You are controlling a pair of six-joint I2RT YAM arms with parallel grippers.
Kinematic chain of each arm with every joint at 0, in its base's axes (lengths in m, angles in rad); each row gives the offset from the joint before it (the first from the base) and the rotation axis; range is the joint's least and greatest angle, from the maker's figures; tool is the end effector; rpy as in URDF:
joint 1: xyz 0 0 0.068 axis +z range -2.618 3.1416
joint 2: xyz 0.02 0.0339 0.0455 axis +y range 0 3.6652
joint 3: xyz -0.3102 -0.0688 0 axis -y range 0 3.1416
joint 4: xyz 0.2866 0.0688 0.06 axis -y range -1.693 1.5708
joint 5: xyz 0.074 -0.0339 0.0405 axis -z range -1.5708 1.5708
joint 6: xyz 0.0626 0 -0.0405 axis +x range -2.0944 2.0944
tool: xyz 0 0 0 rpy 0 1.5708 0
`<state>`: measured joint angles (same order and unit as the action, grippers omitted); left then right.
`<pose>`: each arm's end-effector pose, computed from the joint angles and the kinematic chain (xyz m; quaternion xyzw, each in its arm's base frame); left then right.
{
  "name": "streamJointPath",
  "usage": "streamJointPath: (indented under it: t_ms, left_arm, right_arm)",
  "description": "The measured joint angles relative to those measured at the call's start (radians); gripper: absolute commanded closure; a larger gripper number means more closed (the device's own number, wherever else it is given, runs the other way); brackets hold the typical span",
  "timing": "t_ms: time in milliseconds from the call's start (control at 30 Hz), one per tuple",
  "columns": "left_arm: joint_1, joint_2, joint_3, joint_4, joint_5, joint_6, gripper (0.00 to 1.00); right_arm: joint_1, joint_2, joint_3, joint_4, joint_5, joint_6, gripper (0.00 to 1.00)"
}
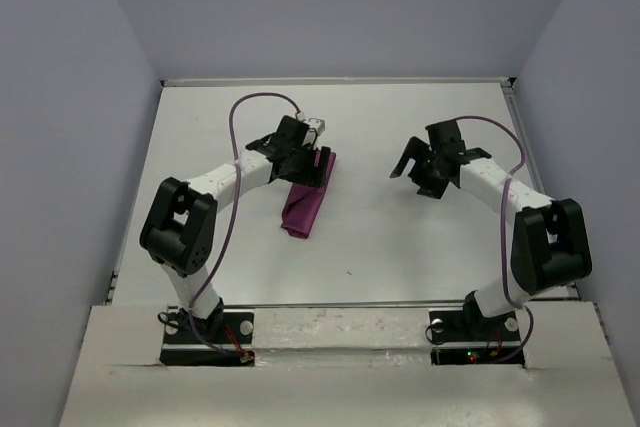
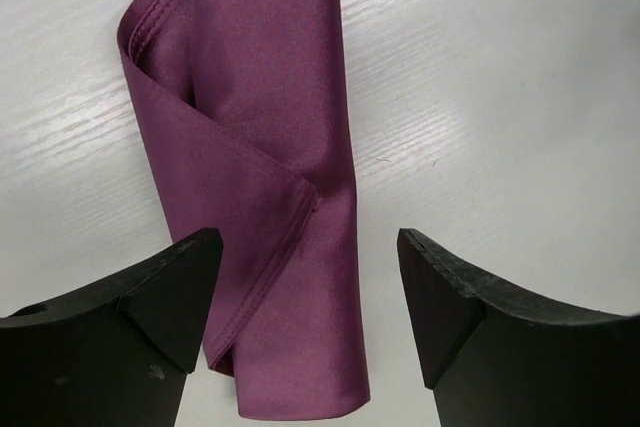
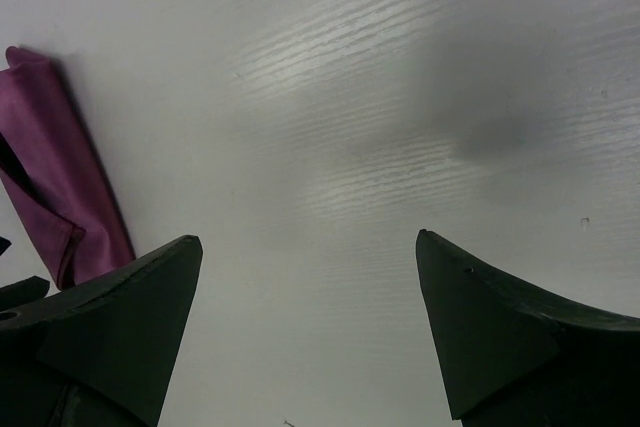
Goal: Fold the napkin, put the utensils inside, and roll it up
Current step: Roll the napkin at the center of the board.
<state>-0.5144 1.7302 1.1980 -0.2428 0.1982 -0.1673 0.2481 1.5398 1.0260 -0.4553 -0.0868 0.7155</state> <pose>0.3799 -0.2289 0.2313 0.1962 0.8970 -0.2149 0.3329 0.3541 0.0953 0.2225 0.2085 0.9312 0.1739 0.2431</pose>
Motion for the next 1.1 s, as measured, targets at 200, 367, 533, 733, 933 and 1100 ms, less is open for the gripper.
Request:
streamJointPath:
  t_ms: [200,367,533,733,933,1100]
  left_arm:
    - [-0.066,0.006,0.055,-0.053,-0.197,0.03,0.22]
    - [-0.135,0.037,0.102,-0.071,-0.322,0.052,0.26]
    - [-0.196,0.065,0.109,-0.097,-0.406,0.069,0.28]
    - [-0.219,0.072,0.109,-0.116,-0.465,0.083,0.32]
    - [-0.215,0.026,0.06,-0.115,-0.459,0.109,0.23]
    - [-0.208,-0.052,-0.002,-0.104,-0.368,0.126,0.28]
  right_arm:
    - [0.002,0.004,0.0,0.0,0.0,0.0,0.06]
    - [0.002,0.006,0.0,0.0,0.0,0.0,0.06]
    - [0.002,0.007,0.0,0.0,0.0,0.003,0.06]
    - [0.002,0.007,0.0,0.0,0.0,0.003,0.06]
    - [0.002,0.007,0.0,0.0,0.0,0.003,0.06]
    - [0.002,0.007,0.0,0.0,0.0,0.003,0.06]
